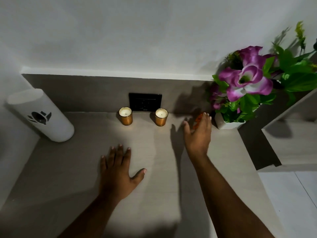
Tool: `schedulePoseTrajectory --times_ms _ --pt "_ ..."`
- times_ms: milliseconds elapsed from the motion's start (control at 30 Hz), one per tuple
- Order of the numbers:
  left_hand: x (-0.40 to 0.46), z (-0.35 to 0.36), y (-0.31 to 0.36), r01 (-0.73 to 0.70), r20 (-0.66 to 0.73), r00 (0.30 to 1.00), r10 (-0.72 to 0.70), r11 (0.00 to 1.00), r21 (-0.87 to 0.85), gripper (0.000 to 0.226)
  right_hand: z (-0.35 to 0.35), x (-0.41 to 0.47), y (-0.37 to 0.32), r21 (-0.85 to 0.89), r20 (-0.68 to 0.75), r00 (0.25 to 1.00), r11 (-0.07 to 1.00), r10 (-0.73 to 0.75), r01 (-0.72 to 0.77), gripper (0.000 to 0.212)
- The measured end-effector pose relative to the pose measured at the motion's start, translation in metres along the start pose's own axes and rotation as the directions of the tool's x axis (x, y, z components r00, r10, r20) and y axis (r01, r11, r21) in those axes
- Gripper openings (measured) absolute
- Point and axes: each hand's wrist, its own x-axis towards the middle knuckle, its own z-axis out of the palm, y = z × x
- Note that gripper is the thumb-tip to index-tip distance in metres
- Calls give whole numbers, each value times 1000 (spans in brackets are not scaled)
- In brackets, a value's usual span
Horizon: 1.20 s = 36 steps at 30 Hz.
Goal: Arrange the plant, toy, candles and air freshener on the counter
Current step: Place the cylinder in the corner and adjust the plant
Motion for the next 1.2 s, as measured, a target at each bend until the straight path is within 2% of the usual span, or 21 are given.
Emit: schedulePoseTrajectory --times_ms 67,100,167,233,300,400,467,567,700,767,833,867,933,1033,1133,1200 --pt "14 -5 1 60 -51 996 -69 985 -165 88 14 -14 -18 79 26 994 992 -103 100 75" --pt "28 -10 1 126 -47 988 -145 950 -287 87 25 -17 -27 125 80 992 988 -97 87 79" --pt "64 -25 4 274 2 946 -324 797 -538 88 46 -17 -42 193 222 975 981 -16 -28 90" --pt "102 -37 5 307 -4 907 -422 666 -680 87 66 -8 -51 225 330 939 958 94 -175 96" --pt "132 -47 6 286 -42 892 -451 633 -720 83 82 3 -51 230 350 927 947 133 -223 86" --pt "157 -52 4 294 -47 877 -479 611 -735 60 94 10 -45 218 265 959 962 104 -165 53" --pt "163 -51 1 293 -52 878 -476 621 -727 51 95 12 -38 214 213 972 966 98 -145 47" --pt "170 -48 -5 258 -97 876 -472 631 -731 52 97 17 -28 206 163 982 969 101 -134 48" --pt "178 -46 -10 248 -94 883 -460 627 -738 59 99 28 -25 200 214 972 969 100 -144 55" --pt "176 -42 -11 233 -99 889 -448 627 -743 66 96 23 -27 180 266 954 965 140 -191 74" --pt "164 -35 -14 253 -85 900 -428 671 -697 80 89 2 -27 123 302 939 970 163 -208 95" --pt "153 -32 -16 287 -47 906 -420 695 -659 88 84 -15 -26 54 313 940 985 138 -163 100" --pt "121 -23 -23 335 9 921 -390 779 -530 93 74 -53 -22 -138 366 930 990 28 24 98" --pt "60 -8 -32 163 -138 968 -208 946 -280 77 66 -96 -22 -296 522 844 903 -121 313 97" --pt "21 -5 -42 87 -182 974 -136 964 -252 72 67 -116 -29 -331 627 753 808 -199 488 96" --pt "9 -7 -55 156 -190 957 -220 940 -302 81 68 -120 -34 -339 661 726 788 -190 515 97"
